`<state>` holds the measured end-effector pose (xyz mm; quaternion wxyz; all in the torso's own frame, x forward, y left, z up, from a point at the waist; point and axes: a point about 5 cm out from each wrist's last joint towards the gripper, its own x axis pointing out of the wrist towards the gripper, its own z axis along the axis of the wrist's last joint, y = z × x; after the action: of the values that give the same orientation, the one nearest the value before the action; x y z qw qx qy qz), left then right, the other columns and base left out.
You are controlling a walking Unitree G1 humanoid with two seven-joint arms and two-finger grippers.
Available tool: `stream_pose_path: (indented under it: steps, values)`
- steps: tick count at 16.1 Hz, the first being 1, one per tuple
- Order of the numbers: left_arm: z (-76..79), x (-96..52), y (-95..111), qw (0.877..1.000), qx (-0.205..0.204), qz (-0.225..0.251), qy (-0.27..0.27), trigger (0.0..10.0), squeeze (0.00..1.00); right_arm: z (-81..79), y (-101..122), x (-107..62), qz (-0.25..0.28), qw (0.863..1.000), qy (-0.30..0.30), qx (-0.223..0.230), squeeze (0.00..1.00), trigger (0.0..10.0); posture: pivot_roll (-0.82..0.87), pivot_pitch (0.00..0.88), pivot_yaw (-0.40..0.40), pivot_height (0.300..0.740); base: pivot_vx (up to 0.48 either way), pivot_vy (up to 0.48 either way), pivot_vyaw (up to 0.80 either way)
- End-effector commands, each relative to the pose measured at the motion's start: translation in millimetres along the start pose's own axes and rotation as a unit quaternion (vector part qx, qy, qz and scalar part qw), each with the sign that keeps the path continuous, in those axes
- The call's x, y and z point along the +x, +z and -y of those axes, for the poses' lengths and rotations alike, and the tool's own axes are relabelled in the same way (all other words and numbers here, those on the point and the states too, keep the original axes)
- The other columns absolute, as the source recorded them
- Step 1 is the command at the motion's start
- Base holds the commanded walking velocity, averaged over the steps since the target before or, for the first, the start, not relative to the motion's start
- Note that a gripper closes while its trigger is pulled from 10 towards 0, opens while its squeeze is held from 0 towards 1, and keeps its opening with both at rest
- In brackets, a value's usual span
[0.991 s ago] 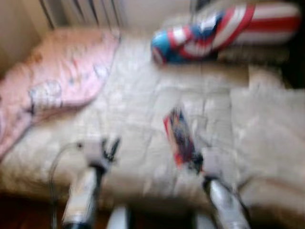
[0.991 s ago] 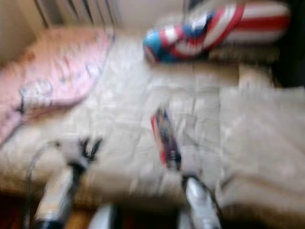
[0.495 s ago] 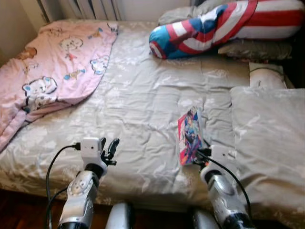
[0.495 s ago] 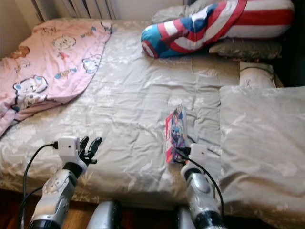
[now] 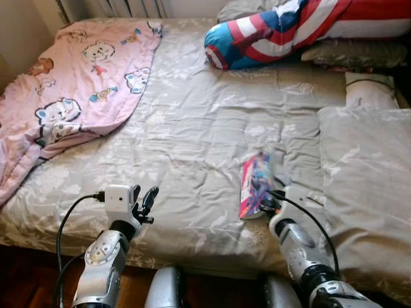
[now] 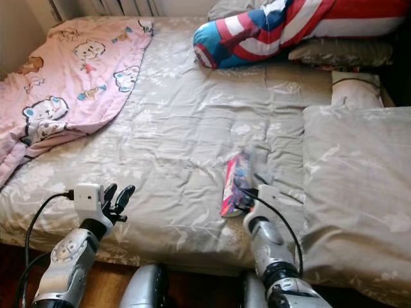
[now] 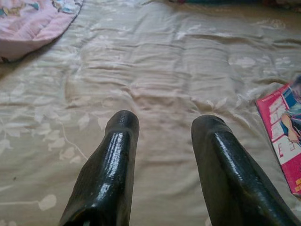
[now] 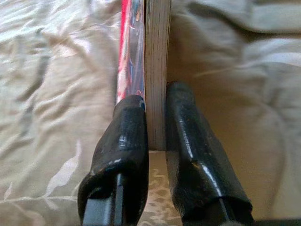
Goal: Clean up the room
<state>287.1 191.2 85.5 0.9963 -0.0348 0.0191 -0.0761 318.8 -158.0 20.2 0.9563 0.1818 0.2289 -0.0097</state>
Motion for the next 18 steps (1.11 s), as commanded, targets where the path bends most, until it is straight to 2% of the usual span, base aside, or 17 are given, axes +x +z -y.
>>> stream_pose_path:
  steps: [1,2,3,5,9,10,11,15,18]
  values:
    - [-0.9,-4.1,-4,1.0,0.005,-0.015,-0.005,10.0,0.0,0.8,-8,-1.1,-0.014,0.999,0.008,0.041,0.0,10.0,0.08,0.192,0.076,0.624,0.0,0.0,0.0]
    - [-0.9,-4.2,-4,1.0,0.005,-0.016,-0.007,10.0,0.0,1.7,-9,-1.6,-0.016,0.999,0.014,0.047,0.0,10.0,0.08,0.192,0.079,0.624,0.0,0.0,0.0]
    - [-1.0,-4.5,-4,1.0,0.006,-0.018,-0.009,10.0,0.0,5.4,-13,-3.2,-0.026,0.999,0.011,0.02,0.0,10.0,0.08,0.191,0.08,0.624,0.0,0.0,0.0]
    - [-0.6,-5.6,-4,1.0,0.009,-0.023,-0.014,10.0,0.0,18.1,-29,-8.4,-0.064,0.996,-0.037,-0.044,0.0,10.0,0.08,0.187,0.084,0.624,0.0,0.0,0.0]
    - [-3.1,-6.3,-3,1.0,0.01,-0.023,-0.011,10.0,0.0,25.1,-32,-10.8,-0.078,0.99,-0.05,-0.11,0.0,10.0,0.09,0.194,0.088,0.624,0.0,0.0,0.0]
    - [-2.7,-7.2,-4,0.999,0.014,-0.025,-0.015,10.0,0.0,28.0,-31,-11.0,-0.08,0.984,-0.061,-0.146,0.0,10.0,0.08,0.196,0.088,0.624,0.0,0.0,0.0]
    - [-2.5,-8.1,-4,0.999,0.015,-0.027,-0.017,10.0,0.0,29.2,-30,-10.9,-0.081,0.982,-0.066,-0.155,0.0,10.0,0.08,0.197,0.089,0.624,0.0,0.0,0.0]
    - [-5.4,-11.1,-5,0.999,0.016,-0.031,-0.011,10.0,0.0,35.8,-26,-11.0,-0.083,0.979,-0.095,-0.158,0.0,10.0,0.09,0.211,0.087,0.624,0.0,0.0,0.0]
    - [-4.6,-11.7,-5,0.999,0.017,-0.032,-0.011,10.0,0.0,36.3,-36,-13.4,-0.098,0.983,-0.115,-0.105,0.0,10.0,0.09,0.215,0.089,0.624,0.0,0.0,0.0]
